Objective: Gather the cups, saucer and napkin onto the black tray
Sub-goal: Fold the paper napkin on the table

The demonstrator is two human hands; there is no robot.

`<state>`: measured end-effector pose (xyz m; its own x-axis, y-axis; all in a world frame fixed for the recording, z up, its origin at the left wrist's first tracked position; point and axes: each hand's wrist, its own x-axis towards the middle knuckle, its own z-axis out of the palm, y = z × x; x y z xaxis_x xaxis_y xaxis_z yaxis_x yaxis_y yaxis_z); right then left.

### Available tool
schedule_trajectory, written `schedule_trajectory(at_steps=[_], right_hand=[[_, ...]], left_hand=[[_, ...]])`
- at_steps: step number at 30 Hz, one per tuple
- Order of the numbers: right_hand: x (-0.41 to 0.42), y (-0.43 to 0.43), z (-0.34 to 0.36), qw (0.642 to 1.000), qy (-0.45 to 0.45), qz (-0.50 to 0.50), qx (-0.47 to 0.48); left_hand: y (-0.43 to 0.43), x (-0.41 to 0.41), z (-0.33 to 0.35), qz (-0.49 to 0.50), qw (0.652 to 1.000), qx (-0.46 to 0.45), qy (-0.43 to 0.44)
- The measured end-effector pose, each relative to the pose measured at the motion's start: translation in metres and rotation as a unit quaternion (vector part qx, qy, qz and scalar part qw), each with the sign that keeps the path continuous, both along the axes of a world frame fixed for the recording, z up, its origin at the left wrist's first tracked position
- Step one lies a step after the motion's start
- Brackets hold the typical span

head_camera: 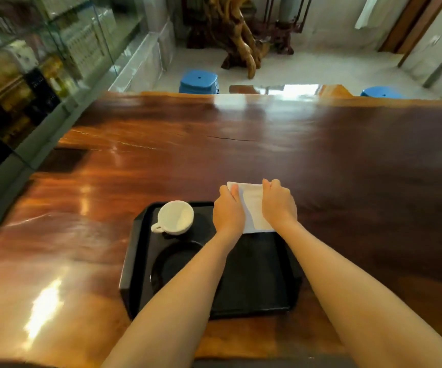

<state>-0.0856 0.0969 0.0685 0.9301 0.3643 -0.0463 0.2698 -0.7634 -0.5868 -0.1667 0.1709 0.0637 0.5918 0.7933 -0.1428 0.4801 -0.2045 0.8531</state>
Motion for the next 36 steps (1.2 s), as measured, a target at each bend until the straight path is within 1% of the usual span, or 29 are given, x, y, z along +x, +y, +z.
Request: schedule_trajectory(at_steps=[3, 6, 8, 11, 14, 16, 19, 20, 22, 26, 28, 31, 36], right_hand=[[-0.019, -0.034, -0.008, 1.000, 0.015, 0.019, 0.000], [-0.039, -0.061, -0.030, 0.998, 0.062, 0.009, -0.002], [-0.056, -0.074, -0.051, 0.997, 0.081, -0.001, -0.009], [-0.077, -0.081, -0.084, 0.994, 0.104, -0.008, -0.041], [-0.082, -0.079, -0.107, 0.991, 0.122, -0.035, -0.036], [-0.080, -0.078, -0.119, 0.991, 0.114, -0.046, -0.044], [-0.077, -0.073, -0.130, 0.993, 0.090, -0.040, -0.059], [-0.076, -0.069, -0.131, 0.994, 0.079, -0.033, -0.064], [-0.076, -0.063, -0.132, 0.995, 0.056, -0.019, -0.075], [-0.080, -0.066, -0.138, 0.996, 0.021, 0.005, -0.084], [-0.082, -0.072, -0.141, 0.996, 0.005, 0.021, -0.091], [-0.083, -0.079, -0.145, 0.996, 0.004, 0.038, -0.077], [-0.083, -0.081, -0.148, 0.997, 0.017, 0.039, -0.061]], left_hand=[[-0.035, -0.020, -0.013, 0.020, 1.000, -0.015, 0.007], [-0.062, -0.041, -0.031, 0.021, 0.999, -0.028, 0.011], [-0.075, -0.055, -0.048, 0.013, 0.999, -0.020, 0.042], [-0.084, -0.072, -0.076, 0.020, 0.993, -0.013, 0.117], [-0.079, -0.080, -0.096, 0.035, 0.988, -0.022, 0.149], [-0.078, -0.085, -0.107, 0.047, 0.989, -0.033, 0.140], [-0.087, -0.095, -0.122, 0.032, 0.995, -0.047, 0.077], [-0.092, -0.098, -0.126, 0.021, 0.997, -0.035, 0.063], [-0.101, -0.101, -0.133, -0.005, 0.998, 0.005, 0.067], [-0.110, -0.100, -0.139, -0.040, 0.992, 0.076, 0.095], [-0.112, -0.098, -0.140, -0.047, 0.985, 0.112, 0.124], [-0.113, -0.098, -0.140, -0.049, 0.977, 0.126, 0.166], [-0.115, -0.105, -0.140, -0.082, 0.964, 0.155, 0.199]])
